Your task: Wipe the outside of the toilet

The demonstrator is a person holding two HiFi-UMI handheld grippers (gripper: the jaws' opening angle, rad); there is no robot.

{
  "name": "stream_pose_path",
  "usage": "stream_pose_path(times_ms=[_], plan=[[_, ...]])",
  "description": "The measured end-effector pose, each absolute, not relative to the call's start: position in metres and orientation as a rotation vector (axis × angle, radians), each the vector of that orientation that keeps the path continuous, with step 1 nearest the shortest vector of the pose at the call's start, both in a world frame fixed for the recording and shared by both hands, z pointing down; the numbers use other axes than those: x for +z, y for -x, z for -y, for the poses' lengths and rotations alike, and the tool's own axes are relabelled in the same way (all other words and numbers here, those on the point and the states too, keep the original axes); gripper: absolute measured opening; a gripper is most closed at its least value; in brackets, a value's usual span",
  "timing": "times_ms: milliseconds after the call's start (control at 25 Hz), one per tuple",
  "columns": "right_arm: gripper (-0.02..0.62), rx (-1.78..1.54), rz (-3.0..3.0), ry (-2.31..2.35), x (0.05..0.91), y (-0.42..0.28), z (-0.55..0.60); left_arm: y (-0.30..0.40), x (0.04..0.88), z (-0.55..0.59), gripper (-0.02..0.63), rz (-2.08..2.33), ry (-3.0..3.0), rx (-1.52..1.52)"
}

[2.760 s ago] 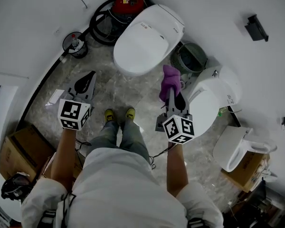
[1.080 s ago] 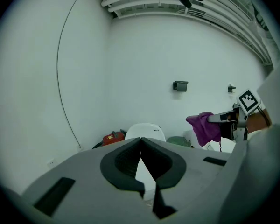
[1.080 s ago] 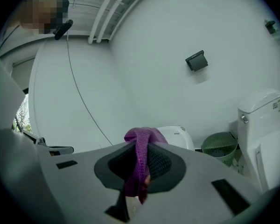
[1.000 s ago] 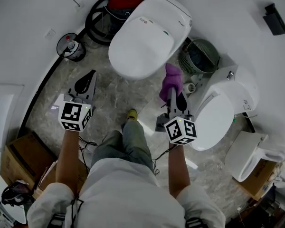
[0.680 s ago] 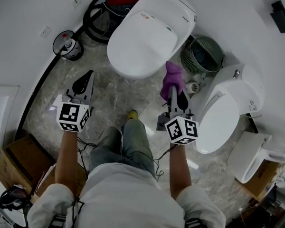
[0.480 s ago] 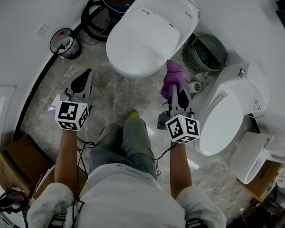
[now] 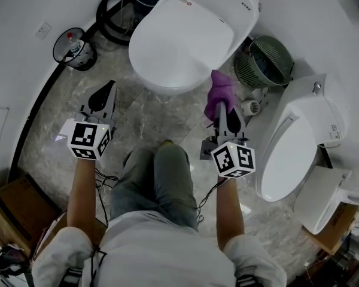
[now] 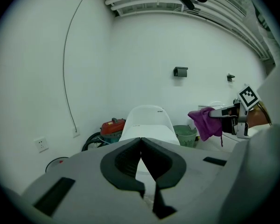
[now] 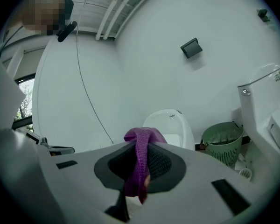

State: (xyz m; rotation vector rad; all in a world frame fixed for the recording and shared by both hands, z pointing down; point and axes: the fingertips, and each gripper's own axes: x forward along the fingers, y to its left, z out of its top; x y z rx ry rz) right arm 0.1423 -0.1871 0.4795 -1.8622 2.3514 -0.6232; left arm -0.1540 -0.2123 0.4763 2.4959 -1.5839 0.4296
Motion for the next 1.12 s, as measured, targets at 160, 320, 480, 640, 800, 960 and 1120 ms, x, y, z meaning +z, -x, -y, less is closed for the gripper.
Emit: stream_pose_path(times_ms=[160, 320, 480, 640, 800, 960, 1120], plan=[[0.057, -0.614, -2.361, 1.851, 0.509, -0.14, 0.186, 0.157, 0.508, 0.214, 0.012, 1.593, -2.486, 0.409], [0.057, -0.602, -2.361, 1.841, 0.533, -0.141, 0.188, 0.158, 0.532, 0.216, 0.014, 1.605, -2.492, 0.402], [0.057, -0.586, -2.365, 1.828, 0.553, -0.142, 0.186, 0.159, 0.55, 0.213, 0.014, 1.623, -2.494, 0.391], [0.057, -0.568, -2.369, 1.817, 0.571, -0.138, 0.182, 0.162, 0.57, 0.208, 0.014, 1.631, -2.501, 0.382], [0.057, -0.552, -2.375, 1.805, 0.594, -0.136, 0.178, 0.165, 0.592, 0.203, 0.012, 1.638, -2.509, 0.378], [0.057, -0.537, -2.371, 1.799, 0.614, -0.129, 0.175, 0.17, 0.615, 0.2, 0.014, 1.641, -2.515, 0.372], [0.057, -0.536, -2.375, 1.797, 0.631, -0.124, 0.17, 0.174, 0.636, 0.196, 0.012, 1.632, -2.513, 0.366]])
